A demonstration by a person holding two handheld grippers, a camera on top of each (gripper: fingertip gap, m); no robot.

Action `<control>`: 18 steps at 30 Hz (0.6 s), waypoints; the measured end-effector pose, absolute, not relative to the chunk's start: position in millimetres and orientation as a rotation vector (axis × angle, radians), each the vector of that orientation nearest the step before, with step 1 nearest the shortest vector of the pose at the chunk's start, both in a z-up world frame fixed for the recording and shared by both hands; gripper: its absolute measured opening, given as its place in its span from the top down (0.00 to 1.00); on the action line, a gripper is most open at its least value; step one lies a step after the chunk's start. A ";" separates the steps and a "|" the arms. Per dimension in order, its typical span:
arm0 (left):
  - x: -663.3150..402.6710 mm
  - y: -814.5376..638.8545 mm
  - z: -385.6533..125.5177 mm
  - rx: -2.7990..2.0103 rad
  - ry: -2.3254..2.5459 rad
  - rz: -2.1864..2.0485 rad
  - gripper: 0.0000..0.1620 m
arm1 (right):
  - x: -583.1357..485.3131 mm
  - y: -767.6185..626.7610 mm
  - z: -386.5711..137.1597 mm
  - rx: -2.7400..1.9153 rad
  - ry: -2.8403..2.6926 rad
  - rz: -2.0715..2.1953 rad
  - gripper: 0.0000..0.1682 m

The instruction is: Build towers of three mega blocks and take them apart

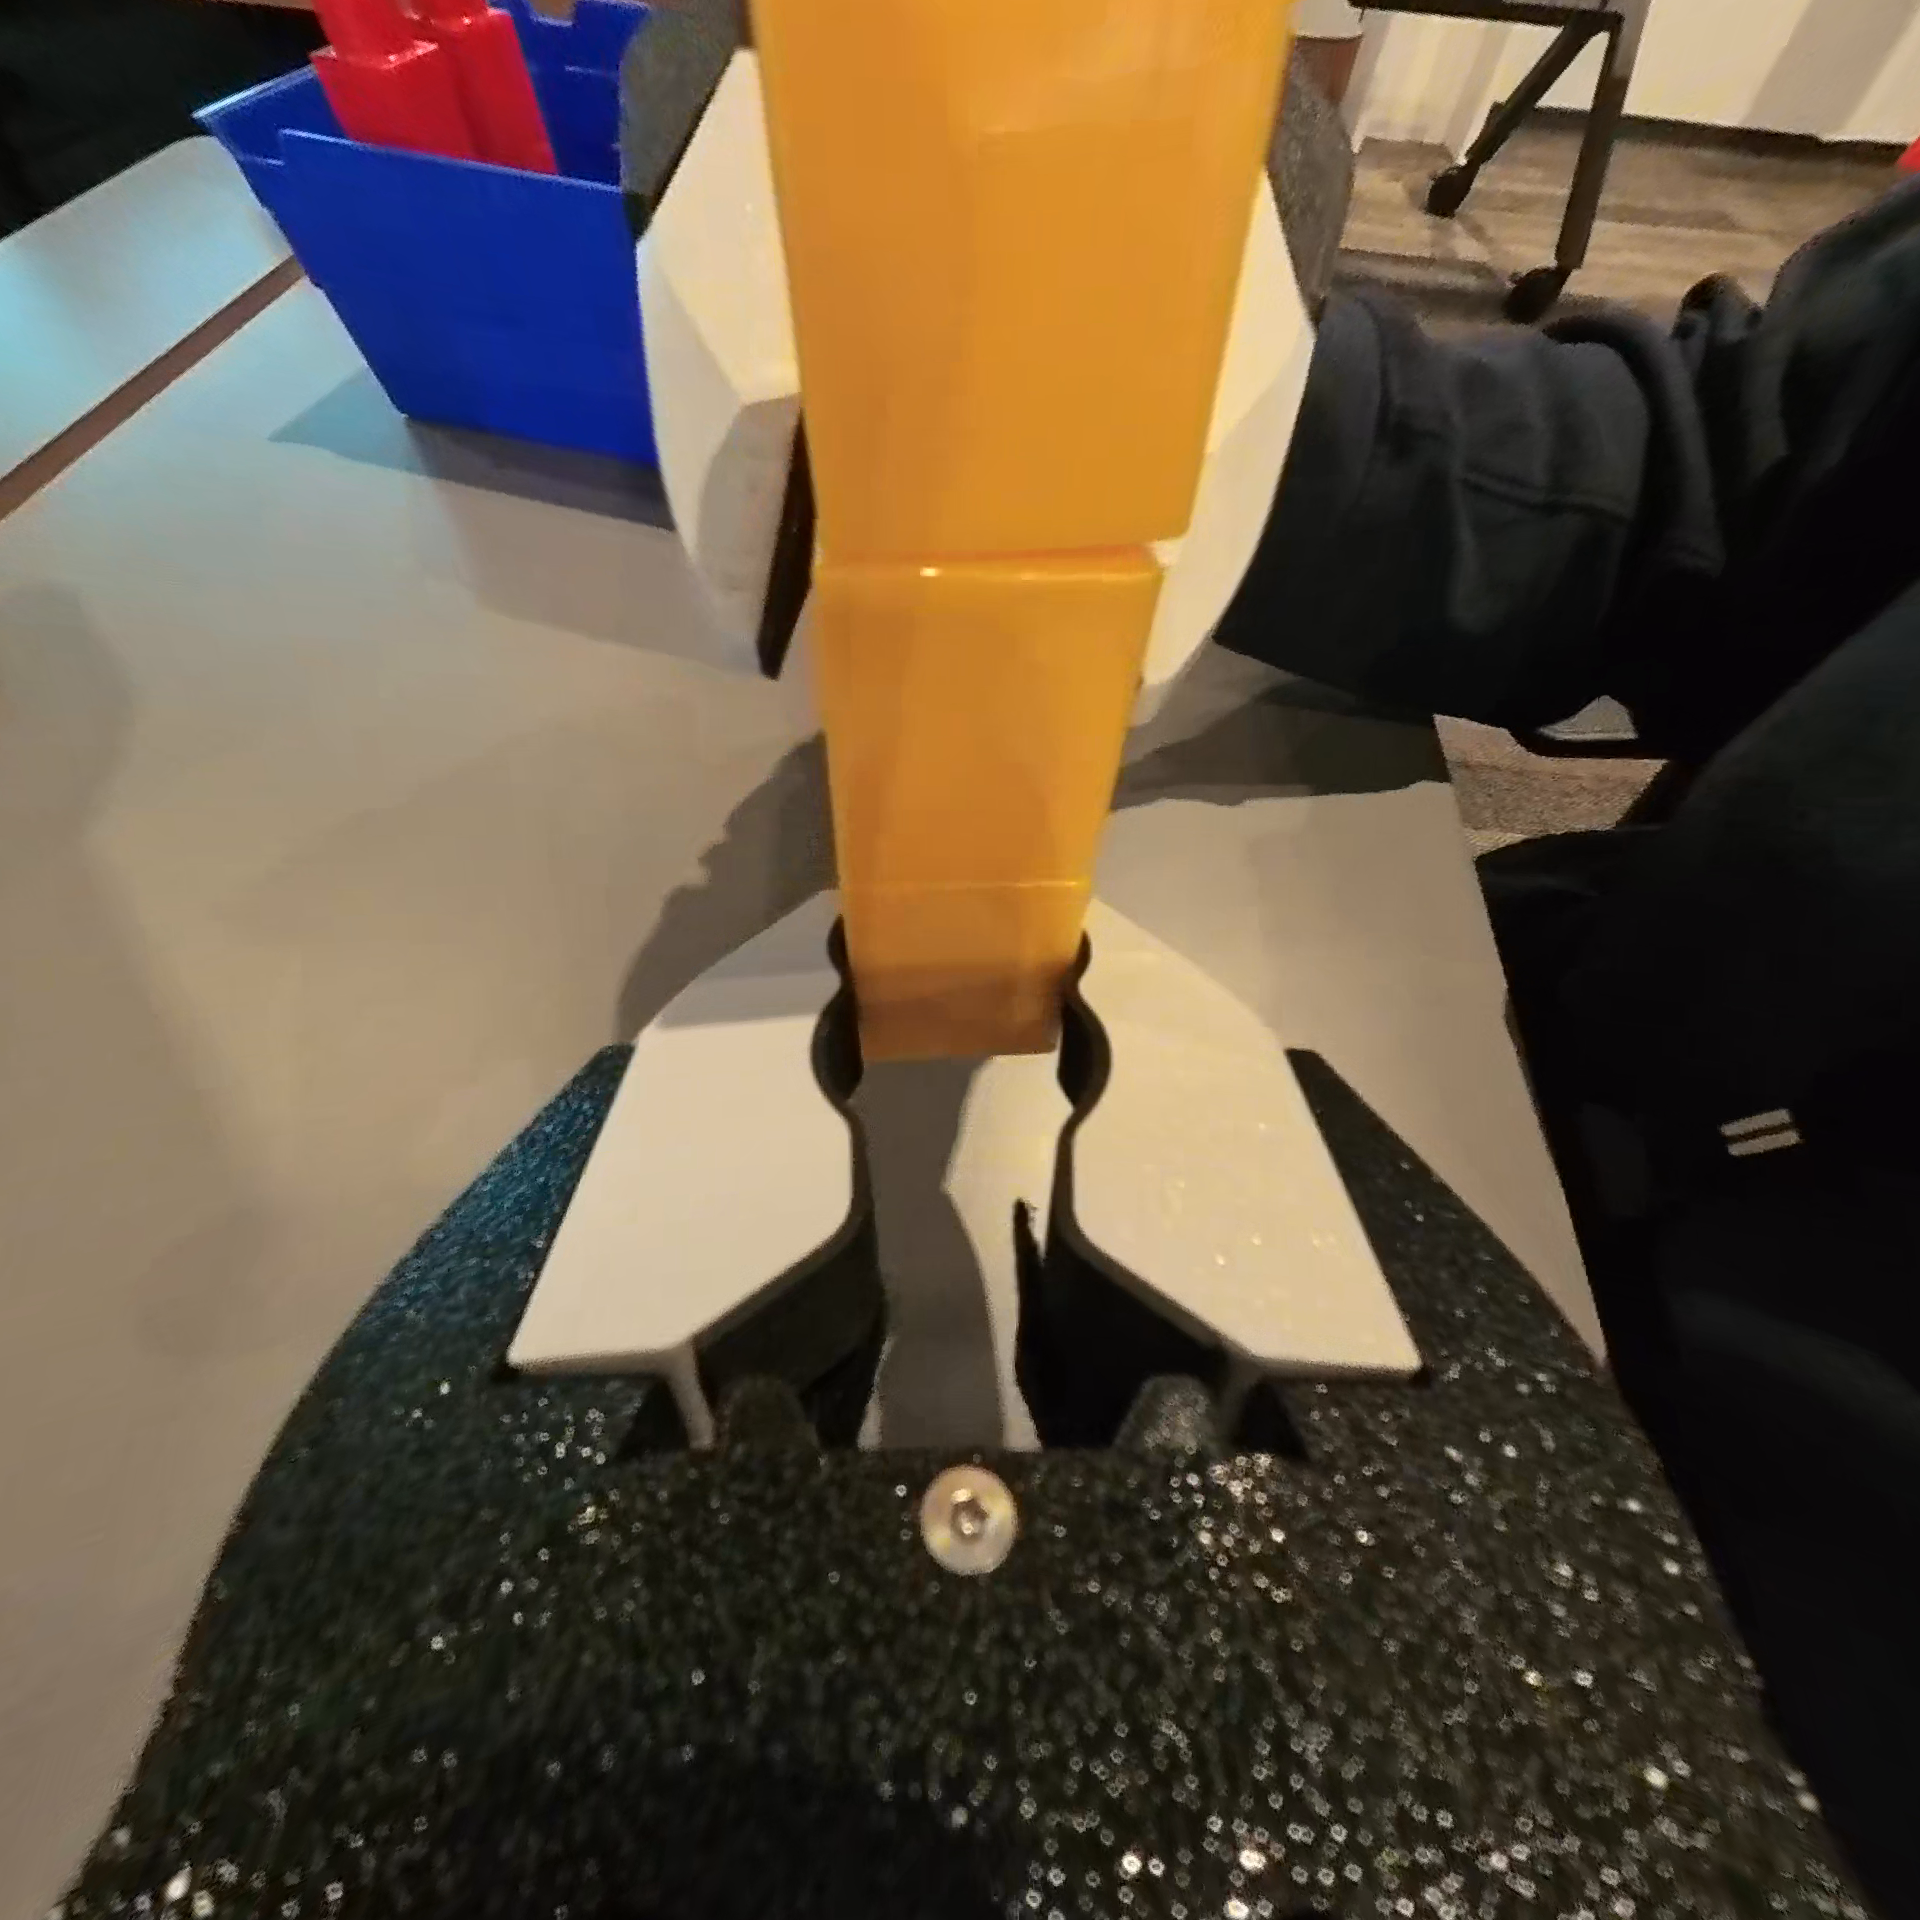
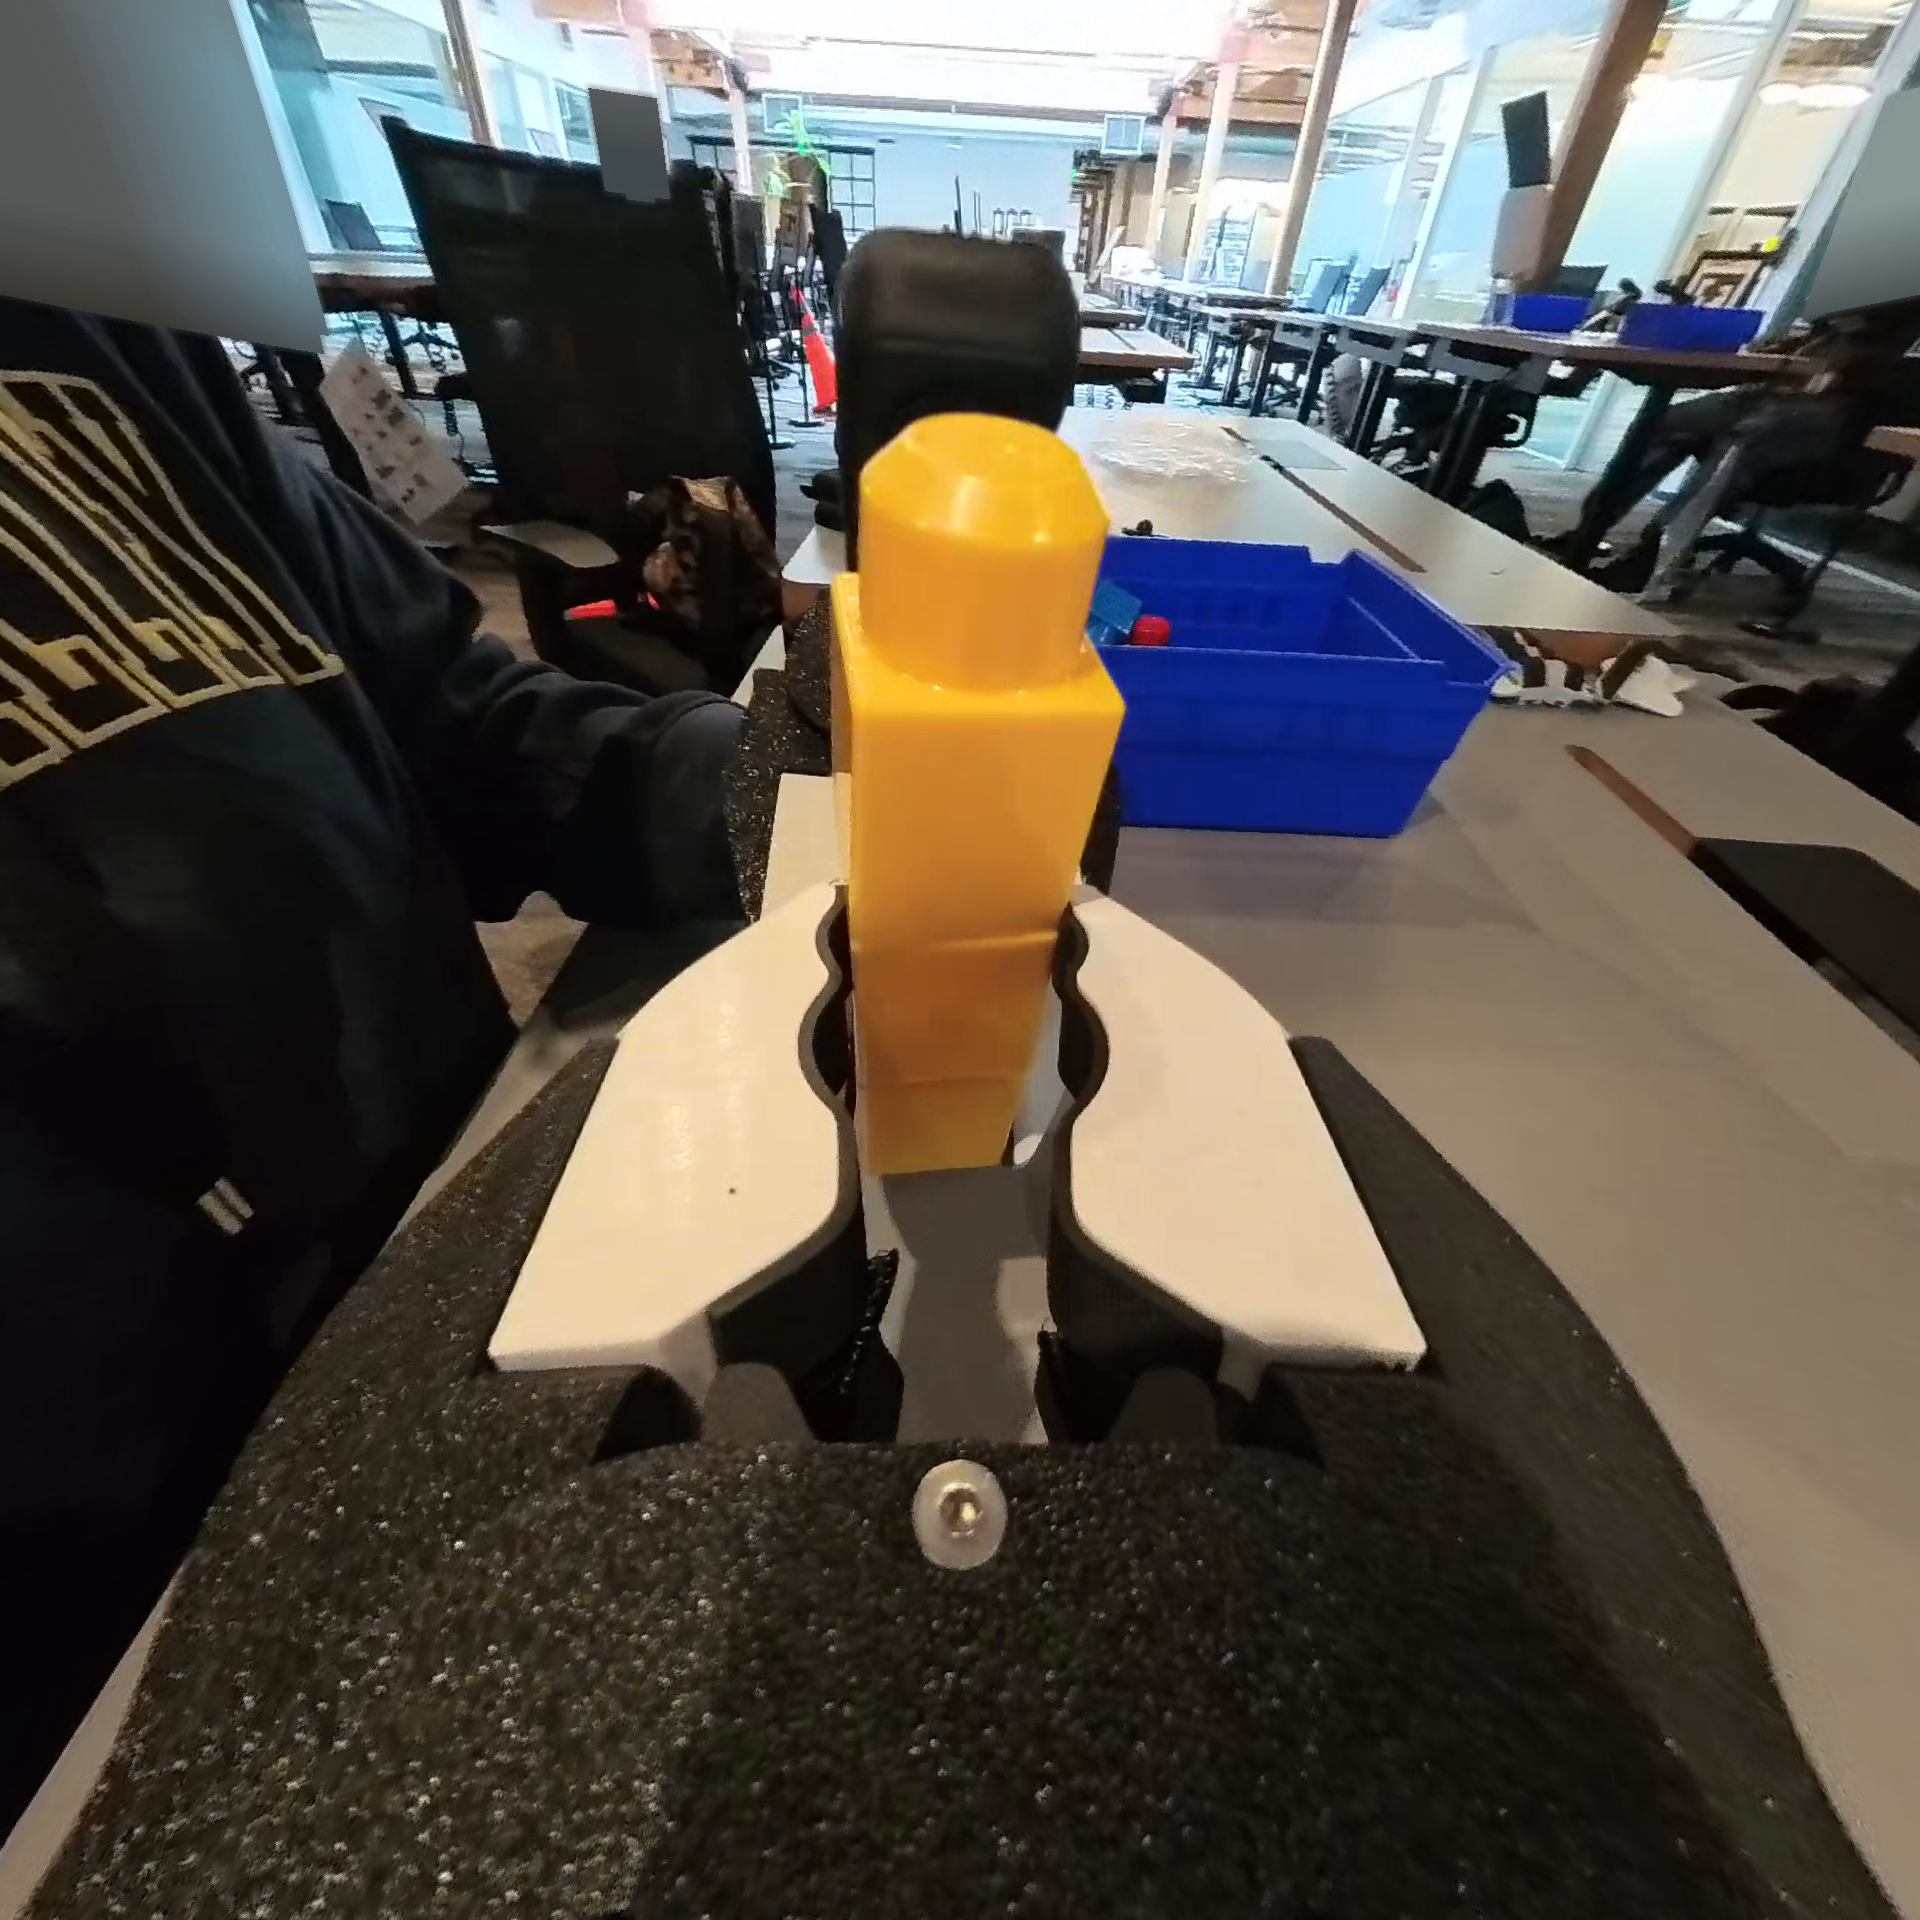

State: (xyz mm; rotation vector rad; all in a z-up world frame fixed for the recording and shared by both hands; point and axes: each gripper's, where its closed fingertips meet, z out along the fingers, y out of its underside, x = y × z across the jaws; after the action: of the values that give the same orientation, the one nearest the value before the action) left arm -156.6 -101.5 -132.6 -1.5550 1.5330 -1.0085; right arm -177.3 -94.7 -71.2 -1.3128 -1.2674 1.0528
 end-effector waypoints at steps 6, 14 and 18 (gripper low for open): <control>-156.3 -99.9 -131.7 -1.559 1.519 -1.006 0.79 | -176.6 -92.6 -70.4 -1.324 -1.236 1.033 0.78; -154.3 -98.0 -134.3 -1.571 1.528 -0.996 0.79 | -167.4 -91.1 -71.0 -1.330 -1.221 0.987 0.76; -160.5 -88.6 -147.1 -1.611 1.594 -0.835 0.79 | -148.2 -89.2 -62.9 -1.404 -1.252 0.838 0.60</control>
State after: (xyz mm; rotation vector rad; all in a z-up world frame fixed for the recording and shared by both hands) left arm -160.5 -88.6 -147.1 -1.6109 1.5943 -0.8348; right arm -148.2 -89.2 -62.9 -1.4043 -1.2522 0.8385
